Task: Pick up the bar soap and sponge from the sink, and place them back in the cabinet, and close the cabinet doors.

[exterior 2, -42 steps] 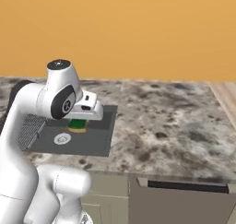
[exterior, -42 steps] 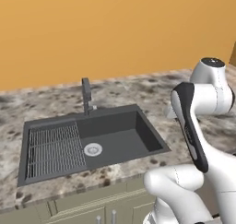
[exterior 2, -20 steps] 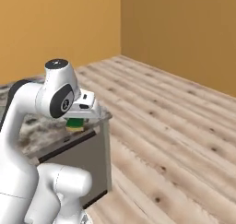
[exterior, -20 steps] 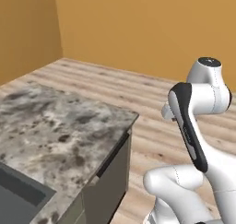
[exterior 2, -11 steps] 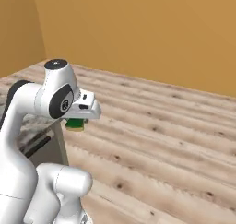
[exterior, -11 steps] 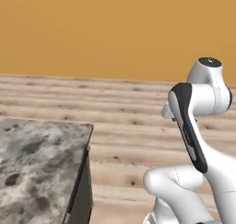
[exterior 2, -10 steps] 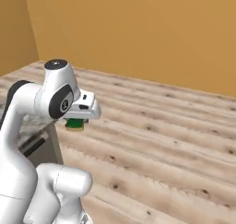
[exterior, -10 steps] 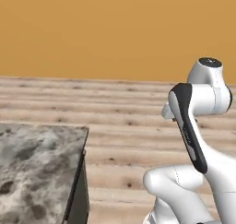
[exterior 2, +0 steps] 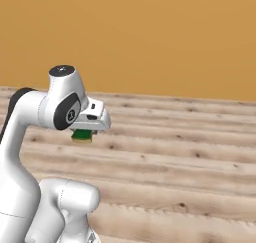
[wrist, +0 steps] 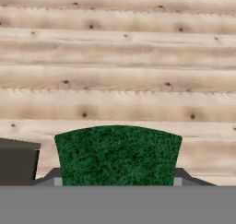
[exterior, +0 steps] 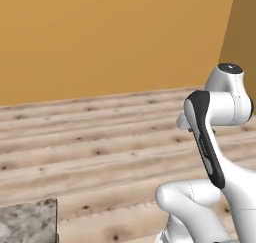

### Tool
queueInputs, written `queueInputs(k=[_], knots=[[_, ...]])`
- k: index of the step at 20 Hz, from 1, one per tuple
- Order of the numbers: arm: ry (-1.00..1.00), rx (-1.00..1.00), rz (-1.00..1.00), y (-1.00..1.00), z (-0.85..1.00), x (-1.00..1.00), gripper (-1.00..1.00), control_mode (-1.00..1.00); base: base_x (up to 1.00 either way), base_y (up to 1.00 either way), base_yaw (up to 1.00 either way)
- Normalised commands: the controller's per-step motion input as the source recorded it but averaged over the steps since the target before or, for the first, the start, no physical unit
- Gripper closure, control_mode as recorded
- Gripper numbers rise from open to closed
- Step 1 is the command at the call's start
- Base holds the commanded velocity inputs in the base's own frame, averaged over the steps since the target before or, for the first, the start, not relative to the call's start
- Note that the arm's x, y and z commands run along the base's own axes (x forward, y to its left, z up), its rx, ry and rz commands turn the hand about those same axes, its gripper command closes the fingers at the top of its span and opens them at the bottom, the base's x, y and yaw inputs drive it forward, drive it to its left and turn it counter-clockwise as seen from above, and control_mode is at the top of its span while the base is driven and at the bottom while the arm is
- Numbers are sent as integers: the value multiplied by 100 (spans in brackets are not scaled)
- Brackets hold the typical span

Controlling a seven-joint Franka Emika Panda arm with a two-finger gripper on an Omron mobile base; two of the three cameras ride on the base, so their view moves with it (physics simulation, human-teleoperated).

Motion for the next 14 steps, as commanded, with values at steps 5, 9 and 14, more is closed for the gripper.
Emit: queueInputs(k=[5,9,14], knots=[[0,0,0,0,0,0,100,100,100,-9,-25],[0,0,0,0,0,0,100,100,100,-14,-14],[0,0,0,0,0,0,100,100,100,-11,-9]])
